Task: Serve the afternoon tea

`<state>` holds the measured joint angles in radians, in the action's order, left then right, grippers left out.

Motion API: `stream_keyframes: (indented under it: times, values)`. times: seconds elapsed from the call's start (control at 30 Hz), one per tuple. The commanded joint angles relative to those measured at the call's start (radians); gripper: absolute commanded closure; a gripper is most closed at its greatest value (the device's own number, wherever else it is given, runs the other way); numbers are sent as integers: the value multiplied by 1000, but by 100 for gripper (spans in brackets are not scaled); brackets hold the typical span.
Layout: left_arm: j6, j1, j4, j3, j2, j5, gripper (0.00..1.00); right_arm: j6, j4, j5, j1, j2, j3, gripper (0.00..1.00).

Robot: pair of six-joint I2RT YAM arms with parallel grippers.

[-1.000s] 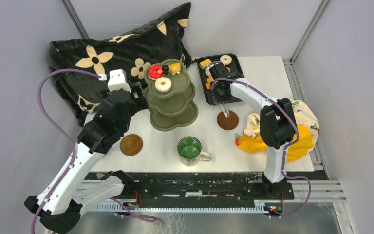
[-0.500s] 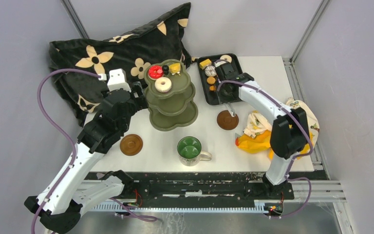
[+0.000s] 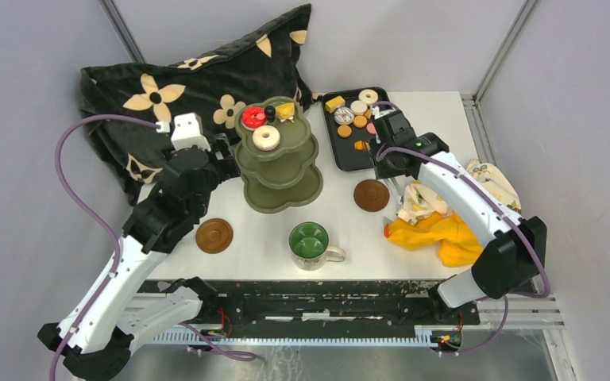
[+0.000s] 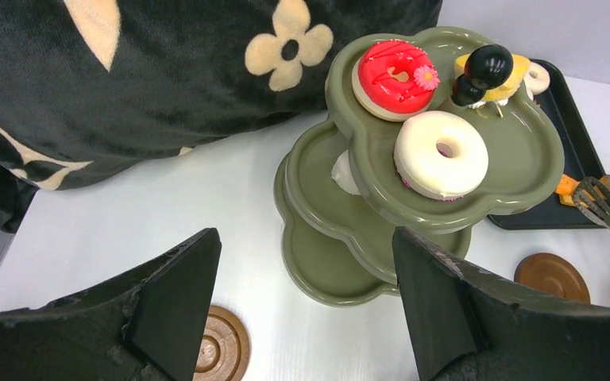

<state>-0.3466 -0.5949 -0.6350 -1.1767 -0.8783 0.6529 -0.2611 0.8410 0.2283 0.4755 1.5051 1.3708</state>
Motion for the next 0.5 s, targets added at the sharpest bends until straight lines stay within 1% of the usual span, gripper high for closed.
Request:
stream_keyframes:
  times: [0.0, 0.1, 0.27, 0.47]
  values:
    - [34, 6, 22, -25, 22, 14, 14, -26, -7, -6, -3, -109, 22, 82]
    - [37, 5, 16, -31, 27, 14, 14, -40, 4, -33, -1, -155, 42, 82]
    - [27, 6, 8, -44, 31, 0, 14, -57, 20, -78, 15, -181, 101, 82]
    - [25, 6, 4, -48, 36, 7, 13, -83, 1, -105, 129, -152, 176, 82]
